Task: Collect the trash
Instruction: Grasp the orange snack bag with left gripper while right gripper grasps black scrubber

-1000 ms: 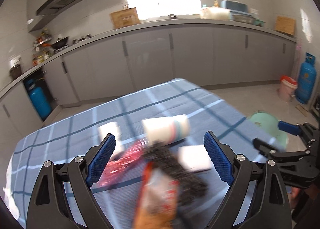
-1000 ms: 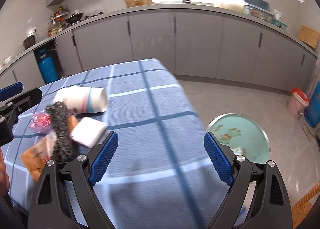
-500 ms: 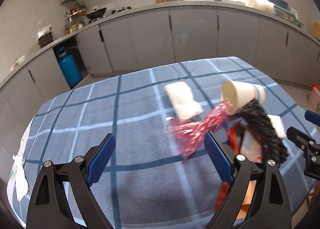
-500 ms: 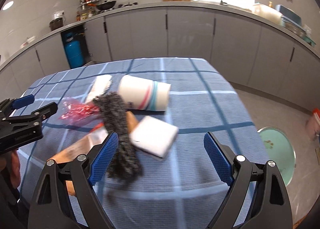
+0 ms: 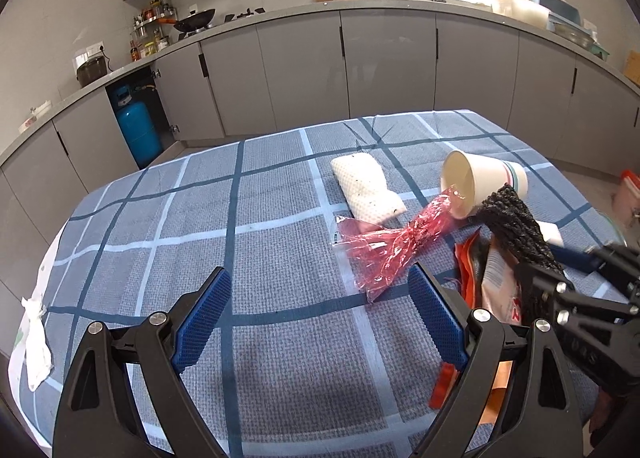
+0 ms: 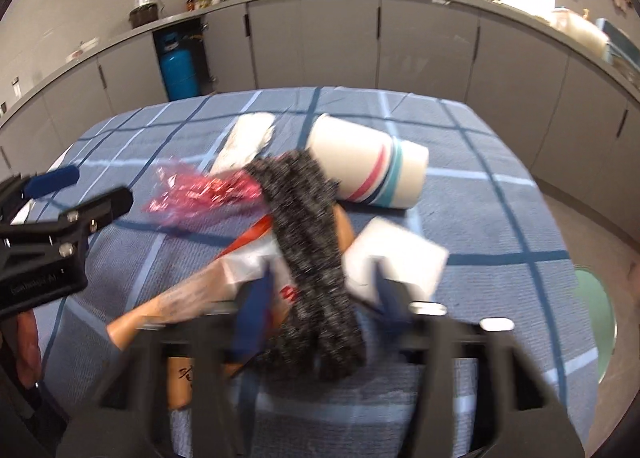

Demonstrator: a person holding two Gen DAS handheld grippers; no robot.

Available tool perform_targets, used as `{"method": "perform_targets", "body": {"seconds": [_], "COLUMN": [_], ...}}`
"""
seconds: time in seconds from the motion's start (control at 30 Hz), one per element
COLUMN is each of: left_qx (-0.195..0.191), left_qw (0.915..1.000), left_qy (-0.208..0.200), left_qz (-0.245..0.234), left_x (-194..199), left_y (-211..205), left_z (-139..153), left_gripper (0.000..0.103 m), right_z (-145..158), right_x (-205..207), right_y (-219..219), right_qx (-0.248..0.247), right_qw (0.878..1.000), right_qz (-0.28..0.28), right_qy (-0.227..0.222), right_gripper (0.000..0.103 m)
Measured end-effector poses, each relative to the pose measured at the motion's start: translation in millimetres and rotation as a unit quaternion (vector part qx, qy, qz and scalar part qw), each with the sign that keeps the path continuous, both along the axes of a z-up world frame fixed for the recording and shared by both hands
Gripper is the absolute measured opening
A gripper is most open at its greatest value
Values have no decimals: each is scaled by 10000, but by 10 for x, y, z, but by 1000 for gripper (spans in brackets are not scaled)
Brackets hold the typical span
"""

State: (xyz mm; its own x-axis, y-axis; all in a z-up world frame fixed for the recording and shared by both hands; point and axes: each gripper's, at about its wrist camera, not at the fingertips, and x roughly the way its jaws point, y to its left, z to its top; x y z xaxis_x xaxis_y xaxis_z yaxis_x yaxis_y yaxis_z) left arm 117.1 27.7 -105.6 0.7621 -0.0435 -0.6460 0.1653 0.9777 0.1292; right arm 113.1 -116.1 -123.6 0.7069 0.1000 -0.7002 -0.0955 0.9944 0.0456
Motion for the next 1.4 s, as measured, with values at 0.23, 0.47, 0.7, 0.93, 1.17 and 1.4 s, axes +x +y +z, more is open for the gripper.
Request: {"method": "perform_targets", "body": {"seconds": [0.23, 0.47, 0.7, 0.93, 1.17, 1.4], "left_qx": [-80, -76, -87, -89, 6, 54], "left_qw": [9999, 9977, 9939, 9887, 9858, 9877], "left_qy": [-15, 51, 384, 876, 895, 723], "left_qz": [-128, -675, -1034, -1215, -1422, -1384], "left_x": [-69, -181, -153, -116, -204, -282], "left_y": [-107, -470, -793, -927, -943, -836], "left_z": [74, 35, -172, -444, -452, -283], "left_gripper": [89, 89, 89, 78, 45, 37], "right_z": [199, 197, 70, 1, 1, 55], "right_x": [-207, -366, -451, -479, -493, -531], "right_y": [-160, -463, -686, -777, -794, -824], "right_qx": [190, 109, 160, 251, 317, 359], "right_qw": [9991, 9973, 9956, 9951, 9952, 9946], "right_qz": [-175, -657, -900, -946, -908, -937], "right_qy": [-347, -318, -196, -163, -189, -268], "right_gripper": [22, 22, 22, 22, 22, 22]}}
